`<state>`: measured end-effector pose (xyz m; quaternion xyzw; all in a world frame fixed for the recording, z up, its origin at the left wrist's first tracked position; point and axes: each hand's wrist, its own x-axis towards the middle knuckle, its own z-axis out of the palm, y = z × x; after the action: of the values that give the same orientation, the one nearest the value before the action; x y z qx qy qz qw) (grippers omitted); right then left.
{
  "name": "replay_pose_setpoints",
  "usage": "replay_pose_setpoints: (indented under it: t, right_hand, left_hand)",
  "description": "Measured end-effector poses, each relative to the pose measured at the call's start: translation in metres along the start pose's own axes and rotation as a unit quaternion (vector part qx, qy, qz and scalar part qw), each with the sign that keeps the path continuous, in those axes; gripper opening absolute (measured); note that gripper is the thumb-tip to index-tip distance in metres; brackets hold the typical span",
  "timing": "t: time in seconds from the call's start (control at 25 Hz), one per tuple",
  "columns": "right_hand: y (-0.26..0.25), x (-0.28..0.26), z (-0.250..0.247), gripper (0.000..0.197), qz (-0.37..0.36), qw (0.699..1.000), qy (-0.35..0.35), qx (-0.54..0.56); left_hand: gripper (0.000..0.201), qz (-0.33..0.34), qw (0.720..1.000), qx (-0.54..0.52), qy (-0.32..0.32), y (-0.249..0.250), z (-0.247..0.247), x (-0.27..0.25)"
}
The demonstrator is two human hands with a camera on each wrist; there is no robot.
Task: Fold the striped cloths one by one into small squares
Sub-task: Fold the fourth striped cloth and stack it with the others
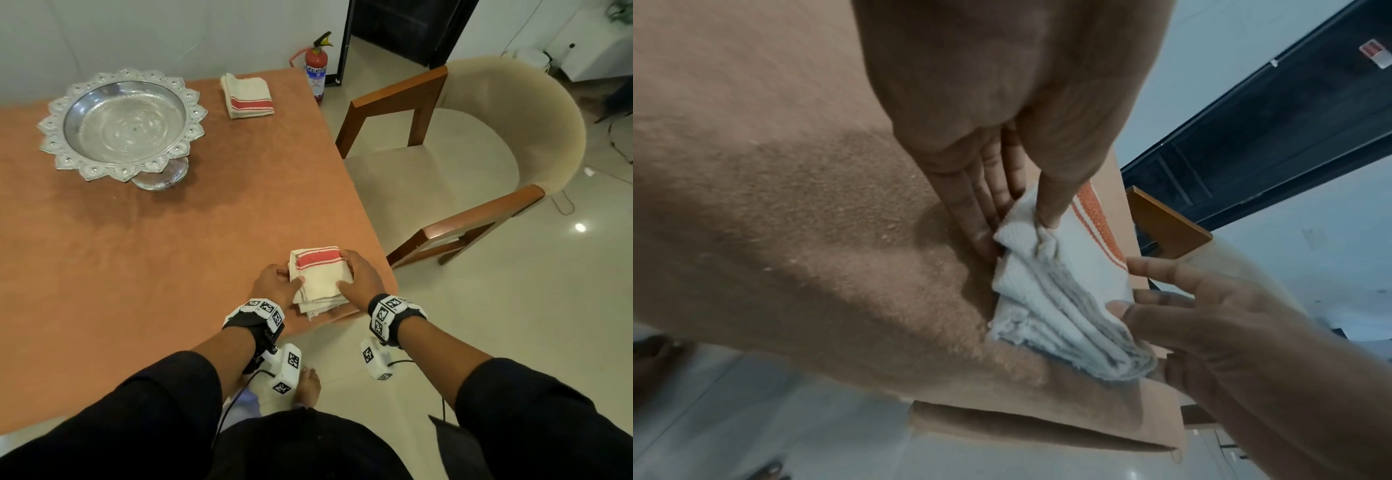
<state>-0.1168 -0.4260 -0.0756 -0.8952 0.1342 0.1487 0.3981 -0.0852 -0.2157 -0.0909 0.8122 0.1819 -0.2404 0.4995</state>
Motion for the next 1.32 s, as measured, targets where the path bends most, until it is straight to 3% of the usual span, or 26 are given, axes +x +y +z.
replay_pose_setpoints:
  t: [0.08, 0.24, 0.32, 0.36, 0.44, 0.52, 0.6, 0.64, 0.8, 1.0, 1.2, 1.32]
  right_hand:
    - [0.003, 0.001, 0.0, 0.077, -0.012, 0.998, -0.006, -0.055]
    - [0.002, 0.001, 0.002, 0.076, -0.023, 0.994, -0.007, -0.108]
    - [-0.003, 0.0, 0.002, 0.075, -0.026, 0.993, 0.01, -0.111]
    - [-0.005, -0.001, 0.002, 0.074, -0.043, 0.991, 0.029, -0.121]
    - [-0.011, -0.003, 0.001, 0.069, -0.108, 0.979, 0.061, -0.16]
    - [-0.017, -0.002, -0.001, 0.066, -0.171, 0.963, 0.056, -0.203]
    - [-0.02, -0.001, -0.001, 0.069, -0.196, 0.953, 0.026, -0.231]
    - [-0.02, 0.0, -0.002, 0.073, -0.2, 0.949, 0.006, -0.245]
    - [-0.009, 0.005, -0.003, 0.081, -0.2, 0.933, -0.054, -0.294]
    - [-0.002, 0.013, 0.0, 0.083, -0.195, 0.914, -0.096, -0.343]
    - [-0.004, 0.015, 0.004, 0.084, -0.191, 0.906, -0.105, -0.364]
    - [-0.011, 0.015, -0.002, 0.082, -0.185, 0.919, -0.104, -0.333]
  left_hand:
    - [0.036, 0.0, 0.999, 0.021, 0.036, -0.004, 0.003, -0.005]
    - [0.038, -0.035, 0.998, -0.045, 0.016, -0.006, 0.004, -0.014]
    - [0.04, -0.002, 0.999, -0.001, 0.04, -0.003, -0.003, -0.017]
    - [0.041, 0.044, 0.995, 0.064, 0.061, -0.003, -0.007, -0.017]
    - [0.044, 0.191, 0.957, 0.195, 0.096, -0.002, -0.015, -0.019]
    - [0.055, 0.334, 0.898, 0.279, 0.068, 0.0, -0.02, -0.016]
    - [0.068, 0.403, 0.847, 0.346, 0.014, 0.007, -0.02, -0.018]
    - [0.072, 0.403, 0.84, 0.362, -0.007, 0.009, -0.018, -0.019]
    - [0.075, 0.337, 0.864, 0.37, -0.048, 0.002, -0.01, -0.023]
    - [0.093, 0.204, 0.9, 0.375, -0.094, -0.013, -0.007, -0.006]
    - [0.102, 0.174, 0.88, 0.431, -0.099, -0.006, -0.015, 0.0]
    - [0.096, 0.18, 0.901, 0.385, -0.092, 0.006, -0.019, -0.013]
